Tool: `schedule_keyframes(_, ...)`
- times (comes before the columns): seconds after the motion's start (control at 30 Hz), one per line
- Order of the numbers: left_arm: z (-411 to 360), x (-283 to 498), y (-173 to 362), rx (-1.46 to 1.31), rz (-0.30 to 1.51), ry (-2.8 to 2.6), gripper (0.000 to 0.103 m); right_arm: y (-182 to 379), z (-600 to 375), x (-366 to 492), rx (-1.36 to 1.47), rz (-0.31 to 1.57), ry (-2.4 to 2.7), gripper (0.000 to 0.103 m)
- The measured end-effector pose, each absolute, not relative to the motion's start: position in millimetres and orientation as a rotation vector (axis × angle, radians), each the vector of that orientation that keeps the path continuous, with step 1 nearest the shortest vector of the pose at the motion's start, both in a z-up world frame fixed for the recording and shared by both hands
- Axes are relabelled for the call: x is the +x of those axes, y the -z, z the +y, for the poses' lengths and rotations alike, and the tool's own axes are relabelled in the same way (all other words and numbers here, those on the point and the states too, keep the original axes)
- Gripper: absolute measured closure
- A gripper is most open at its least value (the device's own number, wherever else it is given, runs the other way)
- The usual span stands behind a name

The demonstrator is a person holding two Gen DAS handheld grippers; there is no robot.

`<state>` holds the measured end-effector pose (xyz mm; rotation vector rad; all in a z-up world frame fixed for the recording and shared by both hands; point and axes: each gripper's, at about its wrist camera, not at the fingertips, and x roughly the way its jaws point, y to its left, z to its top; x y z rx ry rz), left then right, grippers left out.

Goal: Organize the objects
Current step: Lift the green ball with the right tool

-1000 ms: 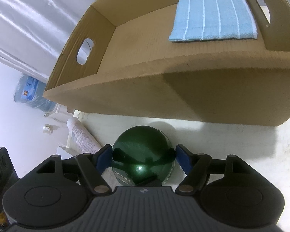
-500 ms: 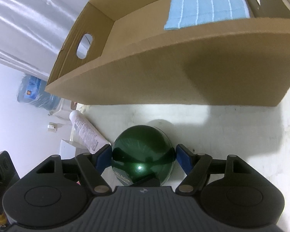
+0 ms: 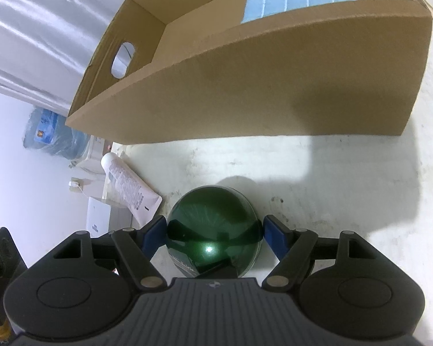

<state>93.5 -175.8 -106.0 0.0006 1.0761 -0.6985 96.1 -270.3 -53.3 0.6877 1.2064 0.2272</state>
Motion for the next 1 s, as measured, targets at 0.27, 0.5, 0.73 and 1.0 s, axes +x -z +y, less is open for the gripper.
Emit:
schedule_keyframes(0.27, -177.0, 85.9, 102.1, 0.007, 1.065, 0.709, 0.023, 52.6, -268.3, 91.8, 0.675, 1.217, -0.223, 0.025)
schedule_keyframes(0.5, -181.1, 78.9, 99.4, 0.012, 1.054, 0.716, 0.024, 52.0, -266.2, 88.5, 0.665, 1.222, -0.219, 0.025)
schedule_keyframes(0.73, -180.4, 75.1, 102.2, 0.013, 1.027, 0.732, 0.026, 50.9, -269.6, 87.1, 0.668, 1.216, -0.220, 0.026)
schedule_keyframes(1.0, -199.5, 67.3, 106.0, 0.099, 1.000, 0.750, 0.022, 51.7, -273.3, 87.6, 0.680, 1.209, -0.220, 0.026)
